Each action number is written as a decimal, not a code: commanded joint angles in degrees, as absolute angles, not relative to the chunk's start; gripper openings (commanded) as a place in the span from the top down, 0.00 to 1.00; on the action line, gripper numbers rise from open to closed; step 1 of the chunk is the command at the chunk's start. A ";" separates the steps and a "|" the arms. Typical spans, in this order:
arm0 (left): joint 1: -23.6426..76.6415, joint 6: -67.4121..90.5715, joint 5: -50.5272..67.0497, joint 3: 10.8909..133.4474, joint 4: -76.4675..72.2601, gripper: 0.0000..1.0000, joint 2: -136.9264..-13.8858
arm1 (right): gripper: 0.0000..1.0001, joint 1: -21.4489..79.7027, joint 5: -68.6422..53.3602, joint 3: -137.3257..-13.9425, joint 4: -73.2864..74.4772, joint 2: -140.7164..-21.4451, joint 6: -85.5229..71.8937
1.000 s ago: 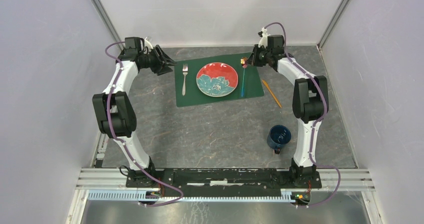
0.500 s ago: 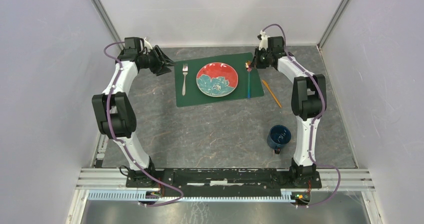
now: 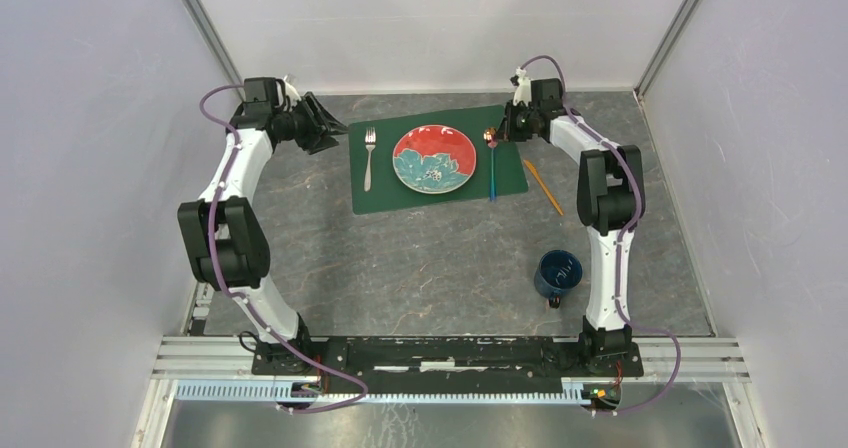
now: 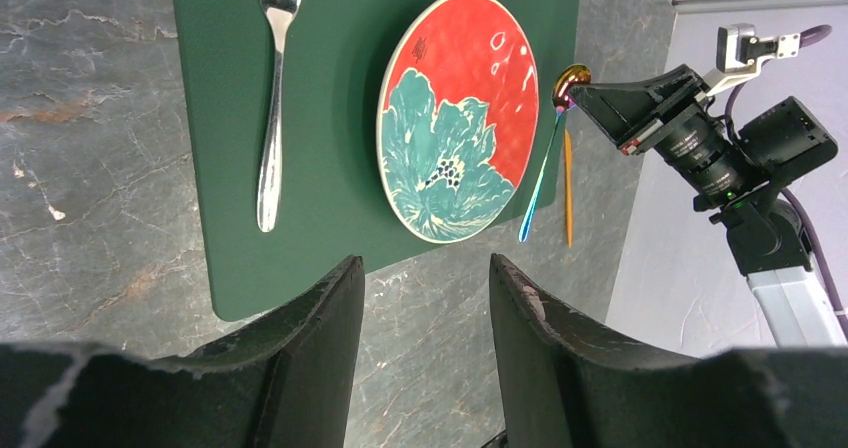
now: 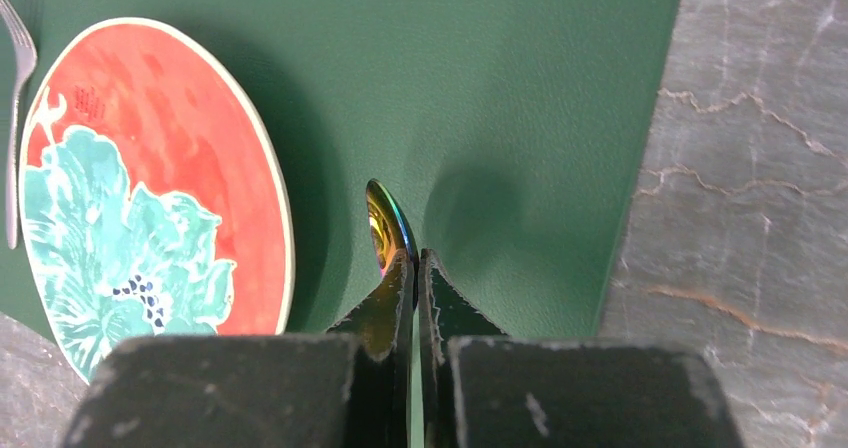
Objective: Set the dinner table for one person
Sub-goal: Place the spoon on the napkin.
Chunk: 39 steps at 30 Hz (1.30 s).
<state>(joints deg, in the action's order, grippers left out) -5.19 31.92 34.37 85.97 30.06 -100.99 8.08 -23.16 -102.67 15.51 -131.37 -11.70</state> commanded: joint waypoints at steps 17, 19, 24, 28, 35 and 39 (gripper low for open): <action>-5.62 33.44 32.50 84.98 29.32 0.44 -96.12 | 1.00 8.07 -32.09 -108.37 -1.45 -137.29 -25.26; -5.58 33.33 32.67 85.32 29.36 0.44 -96.54 | 1.00 8.25 -32.35 -108.37 -2.30 -137.85 -25.88; -5.62 32.76 33.01 86.51 30.09 0.44 -97.64 | 1.00 8.43 -33.72 -108.55 -4.83 -139.27 -27.70; -5.63 32.05 33.22 87.59 30.93 0.44 -98.35 | 1.00 8.33 -34.11 -108.98 -5.10 -140.41 -27.72; -5.62 30.73 33.74 88.47 32.25 0.44 -99.05 | 1.00 8.23 -35.48 -111.52 -2.57 -141.39 -25.19; -5.61 30.33 34.12 88.57 32.60 0.44 -99.36 | 1.00 7.64 -35.68 -111.39 -2.30 -140.73 -24.73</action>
